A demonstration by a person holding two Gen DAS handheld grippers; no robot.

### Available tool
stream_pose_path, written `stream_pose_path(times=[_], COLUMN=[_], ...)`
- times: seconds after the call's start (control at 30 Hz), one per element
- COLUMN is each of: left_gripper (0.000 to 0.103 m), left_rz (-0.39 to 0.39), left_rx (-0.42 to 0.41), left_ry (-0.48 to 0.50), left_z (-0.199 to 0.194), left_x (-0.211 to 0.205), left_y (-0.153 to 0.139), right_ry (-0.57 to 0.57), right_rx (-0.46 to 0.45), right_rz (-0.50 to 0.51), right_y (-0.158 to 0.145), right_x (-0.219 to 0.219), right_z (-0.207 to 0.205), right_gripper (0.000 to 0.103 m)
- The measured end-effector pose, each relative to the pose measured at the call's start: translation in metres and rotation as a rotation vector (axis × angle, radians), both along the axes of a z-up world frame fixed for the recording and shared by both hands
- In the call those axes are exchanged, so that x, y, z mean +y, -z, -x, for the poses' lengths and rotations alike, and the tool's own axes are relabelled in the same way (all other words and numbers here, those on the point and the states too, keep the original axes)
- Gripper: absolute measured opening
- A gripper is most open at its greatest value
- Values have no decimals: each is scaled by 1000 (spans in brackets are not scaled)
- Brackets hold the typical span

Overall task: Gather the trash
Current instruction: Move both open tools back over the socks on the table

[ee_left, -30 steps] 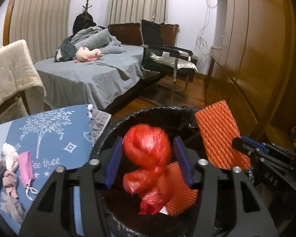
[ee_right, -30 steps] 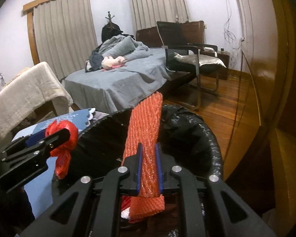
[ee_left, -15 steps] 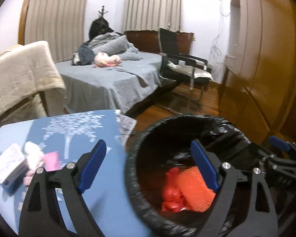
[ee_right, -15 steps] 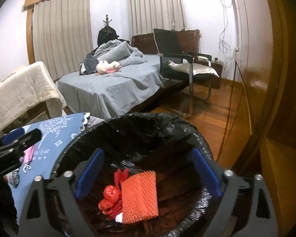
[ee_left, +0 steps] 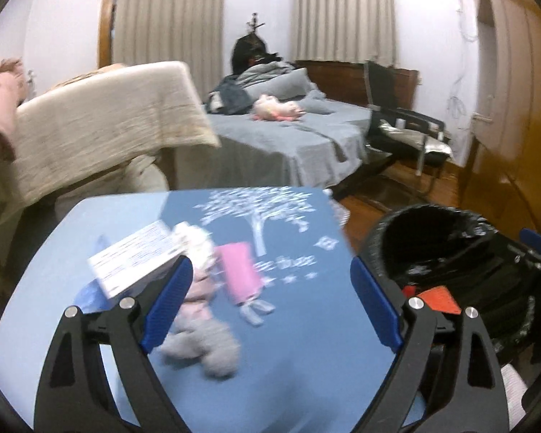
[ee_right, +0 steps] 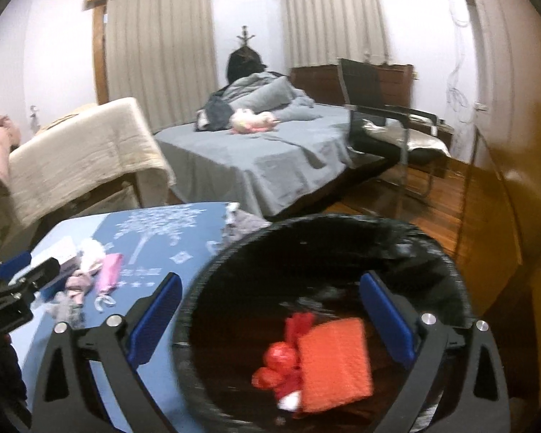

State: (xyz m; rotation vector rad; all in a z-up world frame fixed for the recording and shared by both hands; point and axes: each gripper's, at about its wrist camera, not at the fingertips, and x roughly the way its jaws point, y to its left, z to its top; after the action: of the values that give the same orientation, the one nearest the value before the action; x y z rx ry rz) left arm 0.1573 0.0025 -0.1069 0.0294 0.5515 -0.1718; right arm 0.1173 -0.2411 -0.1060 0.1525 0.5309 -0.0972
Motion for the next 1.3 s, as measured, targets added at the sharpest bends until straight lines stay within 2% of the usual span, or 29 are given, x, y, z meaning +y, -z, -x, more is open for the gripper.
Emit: stream_pose_path(times=[0.4,0.63,1.07,1.3], left_gripper=[87,86,86,86], left_rz=[-45,-52,-22,-6], left_rx=[14,49,97,116], left_ry=[-154,-203,-268,-272], left_z=[10,8,6,2], left_x=[87,120,166,172], left_y=[14,28,51,56], right_ry=[-230,-332,-387,-412], right_rx=[25,55,122,163], right_rz=[-16,-3,-27,-5], right_y=[13,27,50,63], right_x=[95,147,198,218], right_z=[-23,-36,-54,-61], right_gripper=[97,97,97,97])
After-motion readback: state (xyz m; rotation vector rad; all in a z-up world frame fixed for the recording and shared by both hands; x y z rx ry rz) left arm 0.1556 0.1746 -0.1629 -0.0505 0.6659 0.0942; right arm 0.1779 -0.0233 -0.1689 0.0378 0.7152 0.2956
